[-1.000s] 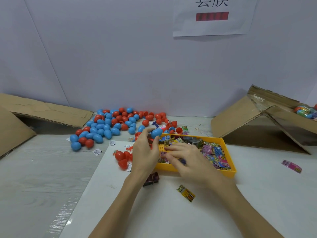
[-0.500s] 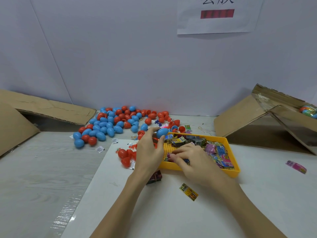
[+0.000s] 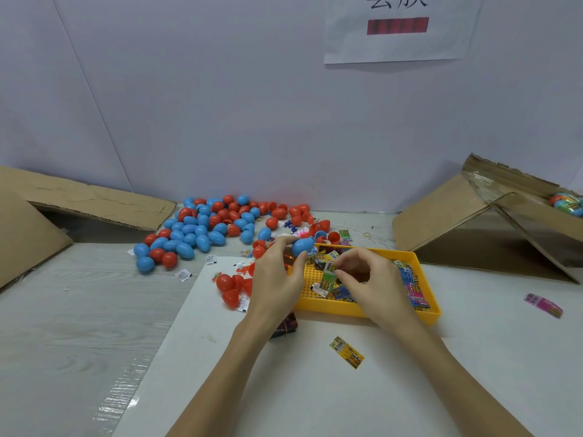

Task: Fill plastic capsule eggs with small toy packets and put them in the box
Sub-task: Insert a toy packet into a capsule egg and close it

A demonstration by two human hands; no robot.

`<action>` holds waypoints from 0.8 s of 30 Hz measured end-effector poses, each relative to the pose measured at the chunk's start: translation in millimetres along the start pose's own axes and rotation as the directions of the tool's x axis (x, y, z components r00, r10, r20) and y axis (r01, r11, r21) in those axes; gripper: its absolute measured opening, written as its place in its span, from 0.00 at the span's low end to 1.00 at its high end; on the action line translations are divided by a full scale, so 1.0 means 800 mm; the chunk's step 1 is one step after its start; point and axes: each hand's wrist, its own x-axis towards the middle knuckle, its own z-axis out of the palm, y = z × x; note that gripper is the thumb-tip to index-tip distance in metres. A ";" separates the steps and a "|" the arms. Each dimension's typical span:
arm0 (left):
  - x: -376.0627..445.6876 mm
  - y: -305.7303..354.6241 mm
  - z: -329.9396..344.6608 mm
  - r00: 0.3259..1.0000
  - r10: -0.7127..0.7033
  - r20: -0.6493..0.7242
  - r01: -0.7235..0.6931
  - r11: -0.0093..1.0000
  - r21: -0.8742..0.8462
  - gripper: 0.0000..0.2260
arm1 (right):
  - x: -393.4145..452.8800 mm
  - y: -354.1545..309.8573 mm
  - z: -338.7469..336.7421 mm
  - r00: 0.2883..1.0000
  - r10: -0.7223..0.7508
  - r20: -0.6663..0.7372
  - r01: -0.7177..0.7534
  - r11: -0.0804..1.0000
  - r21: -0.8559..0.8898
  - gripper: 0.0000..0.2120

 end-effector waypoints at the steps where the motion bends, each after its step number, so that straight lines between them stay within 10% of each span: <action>1: 0.000 0.000 0.000 1.000 0.008 0.004 -0.008 1.000 0.000 0.13 | 0.000 0.000 -0.002 1.000 0.014 -0.006 -0.014 1.000 0.013 0.10; 24: -0.006 0.026 0.000 0.938 -0.018 0.345 0.169 0.894 -0.414 0.11 | 0.002 -0.002 -0.013 0.993 0.116 0.021 -0.118 0.977 0.176 0.05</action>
